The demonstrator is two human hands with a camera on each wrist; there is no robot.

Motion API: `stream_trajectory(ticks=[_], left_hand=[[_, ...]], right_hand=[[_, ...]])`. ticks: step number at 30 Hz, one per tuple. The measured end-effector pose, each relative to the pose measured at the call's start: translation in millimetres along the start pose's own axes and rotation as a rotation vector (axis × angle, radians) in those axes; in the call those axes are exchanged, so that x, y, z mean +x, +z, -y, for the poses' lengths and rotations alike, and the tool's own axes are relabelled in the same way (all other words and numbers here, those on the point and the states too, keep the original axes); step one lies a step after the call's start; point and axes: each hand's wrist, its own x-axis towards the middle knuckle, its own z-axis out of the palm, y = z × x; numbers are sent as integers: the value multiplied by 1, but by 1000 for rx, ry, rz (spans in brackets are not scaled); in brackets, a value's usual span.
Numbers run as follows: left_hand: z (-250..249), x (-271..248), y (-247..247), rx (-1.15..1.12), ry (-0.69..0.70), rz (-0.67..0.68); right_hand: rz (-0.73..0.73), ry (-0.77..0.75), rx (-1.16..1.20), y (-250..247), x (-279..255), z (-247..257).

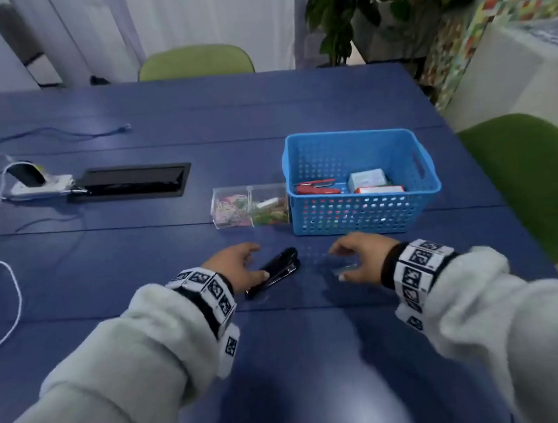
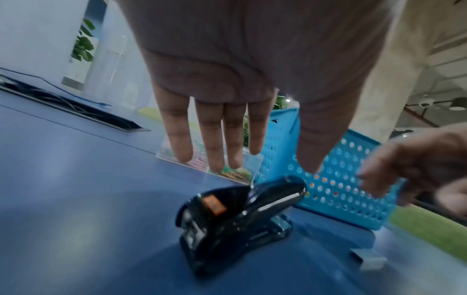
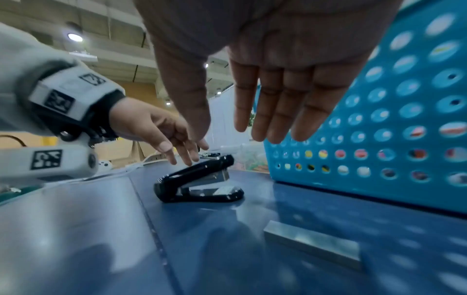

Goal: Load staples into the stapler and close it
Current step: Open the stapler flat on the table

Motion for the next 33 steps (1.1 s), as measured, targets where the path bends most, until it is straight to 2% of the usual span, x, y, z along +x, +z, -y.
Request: stream_trajectory(ticks=[3,7,12,18,23,28,33], left_hand=[[-6,17,11,46,24,76],[-8,32,28,93,60,66],[-9,39,35,48,88,49],[-10,36,36,-84,135,18],[-13,24,19,-195,174,-23],[8,5,-2,-265,187,-94],[37,-2,-15,-236,121,-133]], right_hand=[[33,21,-43,7,38,11],[98,29,-142,21,74,23],[148,38,-152,32,100,29],[152,34,-261,45,106,40],[161,91,-238,40,95,32],[167,142,-203,39,82,21],[170,159,-192,41,78,21]])
